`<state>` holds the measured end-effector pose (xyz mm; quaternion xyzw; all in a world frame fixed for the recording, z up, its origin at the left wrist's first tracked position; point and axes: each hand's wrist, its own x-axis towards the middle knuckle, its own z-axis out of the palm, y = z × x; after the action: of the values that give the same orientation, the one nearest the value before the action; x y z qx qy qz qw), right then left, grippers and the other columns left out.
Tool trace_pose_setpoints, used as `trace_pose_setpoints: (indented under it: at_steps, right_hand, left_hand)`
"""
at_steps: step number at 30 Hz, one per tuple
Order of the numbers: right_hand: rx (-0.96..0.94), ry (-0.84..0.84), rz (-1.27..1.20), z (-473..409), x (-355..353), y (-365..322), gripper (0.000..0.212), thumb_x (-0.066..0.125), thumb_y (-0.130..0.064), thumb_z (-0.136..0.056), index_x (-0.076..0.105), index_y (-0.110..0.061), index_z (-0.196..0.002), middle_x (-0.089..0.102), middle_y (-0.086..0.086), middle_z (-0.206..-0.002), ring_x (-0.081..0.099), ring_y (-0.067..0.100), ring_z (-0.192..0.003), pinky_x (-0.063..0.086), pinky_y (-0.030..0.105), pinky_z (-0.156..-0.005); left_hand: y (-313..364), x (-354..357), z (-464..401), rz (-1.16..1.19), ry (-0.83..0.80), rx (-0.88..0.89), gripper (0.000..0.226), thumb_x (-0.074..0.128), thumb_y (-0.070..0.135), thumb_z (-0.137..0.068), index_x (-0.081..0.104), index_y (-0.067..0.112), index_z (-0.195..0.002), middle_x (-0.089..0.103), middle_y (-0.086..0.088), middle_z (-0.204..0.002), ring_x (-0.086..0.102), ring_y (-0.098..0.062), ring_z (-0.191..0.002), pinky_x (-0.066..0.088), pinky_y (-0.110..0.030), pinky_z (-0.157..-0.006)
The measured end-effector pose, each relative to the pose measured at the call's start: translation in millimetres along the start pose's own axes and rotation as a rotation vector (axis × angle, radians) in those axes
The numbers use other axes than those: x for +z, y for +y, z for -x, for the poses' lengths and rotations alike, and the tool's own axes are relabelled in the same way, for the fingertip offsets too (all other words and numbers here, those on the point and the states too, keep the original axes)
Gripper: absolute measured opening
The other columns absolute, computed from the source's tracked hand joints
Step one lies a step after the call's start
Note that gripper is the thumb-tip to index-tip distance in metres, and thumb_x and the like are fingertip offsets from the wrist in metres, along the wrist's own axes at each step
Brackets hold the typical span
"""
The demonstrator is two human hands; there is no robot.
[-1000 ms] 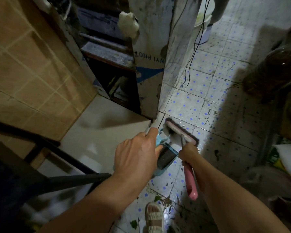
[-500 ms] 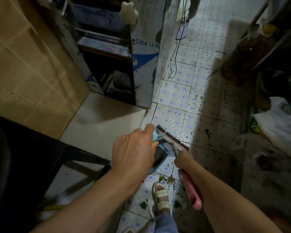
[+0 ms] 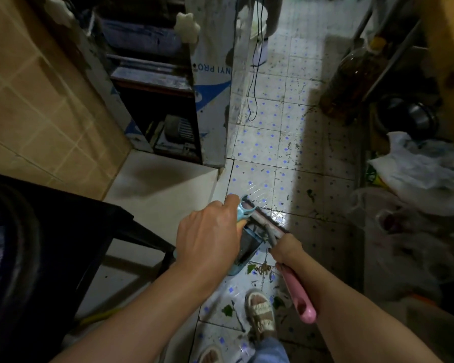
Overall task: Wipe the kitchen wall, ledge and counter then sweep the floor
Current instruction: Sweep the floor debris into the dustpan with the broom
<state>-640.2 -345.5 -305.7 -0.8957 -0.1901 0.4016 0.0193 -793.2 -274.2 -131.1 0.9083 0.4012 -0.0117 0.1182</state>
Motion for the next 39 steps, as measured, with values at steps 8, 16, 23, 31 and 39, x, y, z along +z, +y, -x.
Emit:
trace_pose_setpoints:
  at_steps: [8, 16, 23, 31, 39]
  right_hand:
    - [0.072, 0.061, -0.103, -49.5, -68.3, 18.8, 0.036, 0.057, -0.007, -0.088, 0.051, 0.004, -0.122, 0.057, 0.020, -0.125, 0.056, 0.033, -0.113, 0.047, 0.033, -0.087]
    - [0.115, 0.119, -0.146, -148.3, -143.2, 41.2, 0.033, 0.053, -0.006, -0.090, 0.053, 0.008, -0.120, 0.057, 0.023, -0.125, 0.055, 0.036, -0.116, 0.046, 0.036, -0.092]
    - [0.161, 0.174, -0.256, -229.2, -179.3, 55.3, 0.040, 0.057, -0.008, -0.086, 0.052, 0.007, -0.122, 0.055, 0.025, -0.127, 0.052, 0.038, -0.119, 0.043, 0.038, -0.098]
    - [0.198, 0.190, -0.292, -284.4, -188.0, 70.8, 0.042, 0.058, -0.012, -0.088, 0.051, 0.007, -0.125, 0.052, 0.024, -0.131, 0.051, 0.038, -0.121, 0.042, 0.038, -0.100]
    - [0.229, 0.107, -0.268, -260.6, -145.0, 87.7, 0.043, 0.057, -0.007, -0.089, 0.046, 0.005, -0.128, 0.050, 0.024, -0.132, 0.049, 0.037, -0.122, 0.041, 0.038, -0.100]
  left_hand:
    - [49.9, 2.6, -59.0, 0.020, 0.003, 0.028, 0.028, 0.040, 0.044, -0.096, 0.041, 0.026, -0.117, 0.058, 0.005, -0.104, 0.058, -0.021, -0.091, 0.030, -0.030, -0.061]
    - [116.2, 26.4, -152.0, 0.032, 0.004, 0.033, 0.028, 0.042, 0.044, -0.095, 0.040, 0.026, -0.117, 0.058, 0.004, -0.103, 0.058, -0.023, -0.091, 0.030, -0.030, -0.061]
    - [147.3, 55.1, -212.4, 0.039, 0.016, 0.034, 0.026, 0.042, 0.046, -0.094, 0.041, 0.028, -0.113, 0.058, 0.004, -0.098, 0.058, -0.022, -0.089, 0.027, -0.029, -0.061]
    - [161.3, 82.3, -239.7, 0.069, 0.020, 0.081, 0.026, 0.043, 0.044, -0.094, 0.041, 0.029, -0.115, 0.059, 0.005, -0.100, 0.058, -0.022, -0.089, 0.029, -0.029, -0.062]
    - [165.4, 89.3, -227.1, 0.059, -0.019, 0.074, 0.028, 0.043, 0.044, -0.094, 0.041, 0.028, -0.117, 0.058, 0.004, -0.100, 0.057, -0.025, -0.091, 0.029, -0.029, -0.063]
